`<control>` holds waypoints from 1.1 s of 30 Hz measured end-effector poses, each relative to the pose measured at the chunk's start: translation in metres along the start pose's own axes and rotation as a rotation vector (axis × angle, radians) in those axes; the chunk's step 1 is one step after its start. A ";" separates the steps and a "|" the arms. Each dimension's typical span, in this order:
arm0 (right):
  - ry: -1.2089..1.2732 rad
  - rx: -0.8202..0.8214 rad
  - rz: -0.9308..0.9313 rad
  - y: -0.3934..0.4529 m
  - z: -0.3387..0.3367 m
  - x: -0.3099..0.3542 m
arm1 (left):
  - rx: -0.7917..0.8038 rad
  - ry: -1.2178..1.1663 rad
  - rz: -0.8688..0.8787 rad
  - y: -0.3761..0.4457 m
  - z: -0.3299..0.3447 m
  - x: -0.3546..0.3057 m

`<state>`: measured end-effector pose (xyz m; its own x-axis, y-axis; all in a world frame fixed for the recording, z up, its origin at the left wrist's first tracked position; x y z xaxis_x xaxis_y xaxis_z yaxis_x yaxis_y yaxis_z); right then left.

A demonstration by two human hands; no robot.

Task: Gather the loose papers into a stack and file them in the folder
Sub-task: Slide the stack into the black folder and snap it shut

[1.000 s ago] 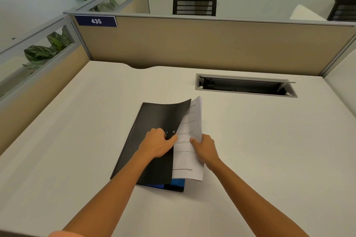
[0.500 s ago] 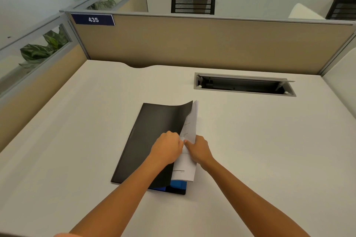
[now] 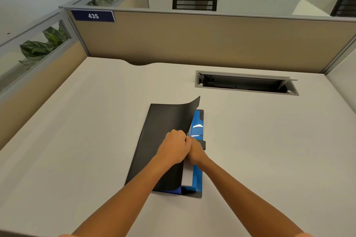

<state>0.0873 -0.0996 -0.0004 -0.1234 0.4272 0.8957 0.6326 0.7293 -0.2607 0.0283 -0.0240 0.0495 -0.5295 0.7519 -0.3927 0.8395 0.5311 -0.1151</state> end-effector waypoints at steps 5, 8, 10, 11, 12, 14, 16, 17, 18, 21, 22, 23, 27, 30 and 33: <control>0.021 -0.019 -0.012 -0.002 -0.003 -0.007 | 0.002 -0.045 -0.008 0.001 0.004 -0.001; 0.022 -0.049 0.017 -0.005 -0.007 -0.015 | 0.029 -0.056 -0.015 0.001 0.010 -0.002; 0.017 -0.090 0.010 -0.010 -0.010 -0.022 | 0.039 -0.074 -0.011 0.002 0.013 -0.002; 0.021 -0.105 0.006 -0.013 -0.013 -0.025 | 0.040 -0.081 -0.010 0.003 0.015 -0.002; 0.030 -0.115 0.001 -0.016 -0.016 -0.029 | 0.041 -0.088 -0.008 0.003 0.017 -0.003; 0.058 -0.158 -0.012 -0.023 -0.024 -0.035 | 0.046 -0.094 -0.008 0.003 0.021 -0.003; 0.121 -0.249 -0.036 -0.029 -0.035 -0.039 | 0.057 -0.086 -0.011 0.003 0.026 -0.005; 0.160 -0.297 -0.046 -0.031 -0.042 -0.042 | 0.058 -0.077 -0.015 0.002 0.029 -0.007; 0.192 -0.340 -0.058 -0.032 -0.049 -0.044 | 0.052 -0.066 -0.021 0.002 0.031 -0.009; 0.206 -0.448 -0.065 -0.034 -0.066 -0.049 | 0.038 0.023 -0.002 -0.001 0.039 -0.015; 0.178 -0.489 -0.074 -0.033 -0.071 -0.050 | 0.040 0.066 0.016 -0.001 0.041 -0.018; 0.138 -0.531 -0.092 -0.033 -0.075 -0.051 | 0.044 0.118 0.034 -0.002 0.043 -0.020; 0.045 -0.589 -0.143 -0.030 -0.088 -0.055 | 0.084 0.358 0.124 -0.007 0.049 -0.027; 0.051 -0.454 -0.195 -0.026 -0.088 -0.056 | 0.103 0.459 0.171 -0.013 0.052 -0.027; 0.163 -0.284 -0.192 -0.023 -0.081 -0.053 | 0.068 0.416 0.157 -0.019 0.054 -0.023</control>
<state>0.1417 -0.1823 -0.0130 -0.1514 0.1895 0.9701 0.7993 0.6009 0.0073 0.0314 -0.0728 0.0116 -0.3874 0.9218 -0.0118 0.9123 0.3815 -0.1488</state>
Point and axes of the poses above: each hand's wrist, its own y-axis towards the middle knuckle, its own z-axis out of the palm, x = y × z, the point moved 1 cm from there along y, towards the middle knuckle, and after that the axes turned 7 degrees about y, right-handed, at the moved point
